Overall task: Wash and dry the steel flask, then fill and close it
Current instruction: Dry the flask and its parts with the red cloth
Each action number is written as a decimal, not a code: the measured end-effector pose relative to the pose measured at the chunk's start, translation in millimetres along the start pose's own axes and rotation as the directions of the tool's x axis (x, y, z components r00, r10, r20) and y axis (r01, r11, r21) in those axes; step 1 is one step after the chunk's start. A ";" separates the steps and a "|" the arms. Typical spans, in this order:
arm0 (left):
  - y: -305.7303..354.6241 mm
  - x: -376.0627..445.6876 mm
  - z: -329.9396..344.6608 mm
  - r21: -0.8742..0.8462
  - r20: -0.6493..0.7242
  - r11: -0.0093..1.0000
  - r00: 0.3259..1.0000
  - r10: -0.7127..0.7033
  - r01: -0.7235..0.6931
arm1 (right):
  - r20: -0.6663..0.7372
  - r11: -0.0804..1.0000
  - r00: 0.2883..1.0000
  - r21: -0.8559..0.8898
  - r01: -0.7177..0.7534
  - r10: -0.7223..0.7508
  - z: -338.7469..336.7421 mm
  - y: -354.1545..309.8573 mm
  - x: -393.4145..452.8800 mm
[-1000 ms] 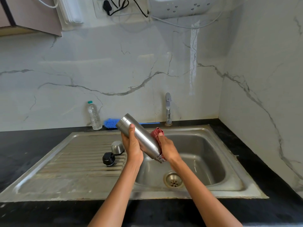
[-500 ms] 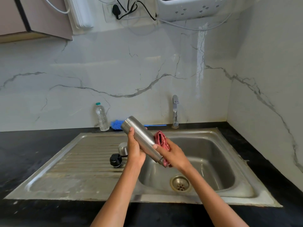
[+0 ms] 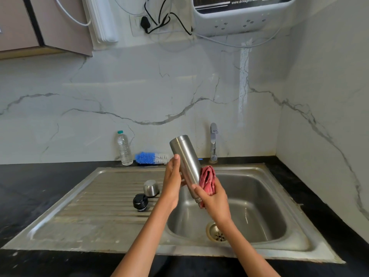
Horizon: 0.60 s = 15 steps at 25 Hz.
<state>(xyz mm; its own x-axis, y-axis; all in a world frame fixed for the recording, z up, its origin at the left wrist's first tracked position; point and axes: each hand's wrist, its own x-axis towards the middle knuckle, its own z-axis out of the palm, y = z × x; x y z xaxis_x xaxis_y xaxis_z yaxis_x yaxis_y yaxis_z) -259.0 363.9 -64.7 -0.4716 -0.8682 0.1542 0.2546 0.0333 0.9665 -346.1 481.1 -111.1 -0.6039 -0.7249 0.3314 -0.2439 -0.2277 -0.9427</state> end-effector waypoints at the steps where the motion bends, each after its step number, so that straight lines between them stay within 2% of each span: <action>1: 0.3 -4.0 6.2 -0.080 0.021 0.997 1.000 -0.015 0.016 | -0.011 0.987 0.996 -0.132 0.089 -0.091 1.7 3.9 -1.6; 2: 0.3 -5.7 10.4 -0.148 0.017 0.989 1.000 -0.005 0.007 | 0.011 0.969 0.989 -0.200 0.148 -0.149 3.7 5.7 -3.8; 4: -0.7 -5.6 13.8 -0.222 -0.028 0.974 0.999 0.025 -0.031 | 0.055 0.975 0.984 -0.133 0.175 -0.169 7.4 3.7 -7.2; 7: -4.8 -10.1 9.0 -0.255 -0.018 0.966 0.999 0.039 -0.043 | 0.107 0.996 0.994 0.088 -0.026 0.017 3.3 -9.6 -3.0; 9: -6.7 -12.4 4.5 -0.264 0.021 0.965 1.000 0.015 -0.009 | 0.176 0.957 0.968 0.196 -0.212 0.178 0.8 -14.2 -0.3; 10: -4.5 -13.9 4.0 -0.265 0.016 0.964 1.000 0.002 0.003 | 0.188 0.944 0.962 0.228 -0.240 0.199 3.3 -15.3 -3.1; 11: -2.9 -13.0 5.3 -0.264 0.007 0.964 1.000 -0.007 0.009 | 0.163 0.949 0.973 0.243 -0.202 0.166 9.2 -15.0 -6.8; 13: -1.4 -12.2 6.3 -0.211 0.052 0.977 0.999 -0.015 0.026 | 0.080 0.982 0.997 0.191 -0.008 -0.007 23.2 -13.3 -14.0; 15: -7.1 -17.7 6.2 -0.064 0.089 0.997 0.995 -0.046 0.052 | 0.113 0.976 0.971 -0.029 0.214 -0.210 31.0 -17.9 -11.4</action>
<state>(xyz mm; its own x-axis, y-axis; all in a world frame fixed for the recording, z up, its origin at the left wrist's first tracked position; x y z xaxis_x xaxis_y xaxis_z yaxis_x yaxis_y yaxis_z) -257.7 382.1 -73.1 -0.5558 -0.8215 0.1270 0.2831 -0.0434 0.9581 -311.3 473.2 -99.2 -0.4497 -0.7296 0.5152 -0.3897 -0.3587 -0.8482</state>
